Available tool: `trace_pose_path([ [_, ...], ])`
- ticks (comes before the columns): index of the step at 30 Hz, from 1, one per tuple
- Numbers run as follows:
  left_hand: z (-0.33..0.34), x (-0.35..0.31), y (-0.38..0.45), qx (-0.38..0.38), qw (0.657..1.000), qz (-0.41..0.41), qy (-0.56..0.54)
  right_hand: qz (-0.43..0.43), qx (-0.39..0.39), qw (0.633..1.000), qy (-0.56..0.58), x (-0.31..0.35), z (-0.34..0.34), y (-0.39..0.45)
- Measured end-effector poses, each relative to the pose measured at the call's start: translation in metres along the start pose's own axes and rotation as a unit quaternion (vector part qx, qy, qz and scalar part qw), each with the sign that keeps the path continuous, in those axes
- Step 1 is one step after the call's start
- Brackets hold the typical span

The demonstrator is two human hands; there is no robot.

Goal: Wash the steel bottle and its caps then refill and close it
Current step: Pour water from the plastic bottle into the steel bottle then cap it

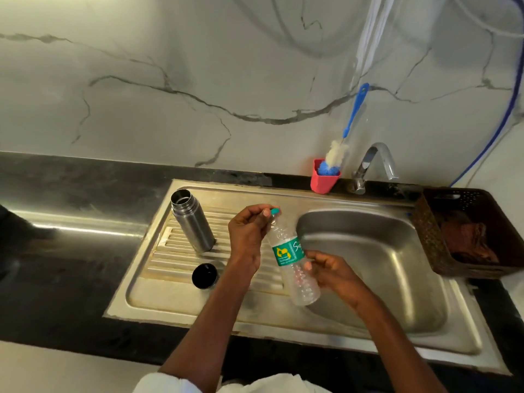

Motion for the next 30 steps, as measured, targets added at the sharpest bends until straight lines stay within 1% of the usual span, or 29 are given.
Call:
trace_pose_path([
  [3, 0.009, 0.000, 0.015, 0.070, 0.998, -0.004, -0.010, -0.032, 0.014, 0.999, 0.006, 0.010, 0.015, 0.000],
  [5, 0.012, 0.003, 0.029, 0.081, 0.997, -0.011, 0.015, -0.062, -0.024, 0.998, -0.001, 0.018, 0.013, 0.005],
  [7, 0.009, 0.008, 0.048, 0.063, 0.993, -0.009, 0.101, -0.090, -0.100, 0.991, -0.016, 0.028, -0.001, 0.014],
  [8, 0.007, 0.011, 0.059, 0.054, 0.983, 0.002, 0.177, -0.093, -0.138, 0.986, -0.028, 0.032, -0.009, 0.020],
  [9, 0.007, 0.015, 0.070, 0.057, 0.961, 0.019, 0.272, -0.095, -0.173, 0.979, -0.043, 0.036, -0.016, 0.026],
  [10, 0.007, 0.022, 0.081, 0.067, 0.922, 0.037, 0.379, -0.098, -0.202, 0.973, -0.061, 0.040, -0.021, 0.035],
  [11, 0.008, 0.030, 0.090, 0.084, 0.871, 0.053, 0.482, -0.103, -0.223, 0.966, -0.080, 0.045, -0.025, 0.043],
  [13, 0.012, 0.051, 0.103, 0.123, 0.754, 0.087, 0.639, -0.110, -0.245, 0.956, -0.122, 0.055, -0.029, 0.065],
  [15, 0.015, 0.069, 0.112, 0.153, 0.633, 0.128, 0.748, -0.121, -0.264, 0.939, -0.184, 0.066, -0.030, 0.087],
  [16, 0.011, 0.077, 0.119, 0.161, 0.594, 0.128, 0.778, -0.127, -0.278, 0.928, -0.213, 0.071, -0.032, 0.096],
  [17, 0.005, 0.085, 0.127, 0.163, 0.577, 0.115, 0.792, -0.135, -0.293, 0.917, -0.236, 0.077, -0.033, 0.106],
  [19, -0.013, 0.100, 0.142, 0.159, 0.574, 0.065, 0.801, -0.150, -0.312, 0.903, -0.255, 0.083, -0.034, 0.122],
  [23, -0.037, 0.132, 0.153, 0.195, 0.591, -0.011, 0.783, -0.181, -0.348, 0.877, -0.277, 0.090, -0.033, 0.164],
  [27, -0.047, 0.139, 0.158, 0.216, 0.595, -0.027, 0.773, -0.155, -0.360, 0.874, -0.286, 0.094, -0.028, 0.215],
  [30, -0.048, 0.140, 0.159, 0.222, 0.599, -0.039, 0.768, -0.134, -0.379, 0.863, -0.306, 0.099, -0.022, 0.243],
])
Point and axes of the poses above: each hand's wrist, its own y-axis towards the middle knuckle, its own z-axis out of the palm, x = y × z, the point moved 10 cm from there along y, towards the middle knuckle, and after that the axes turned 1 degree about -x, right-handed, at the moved point
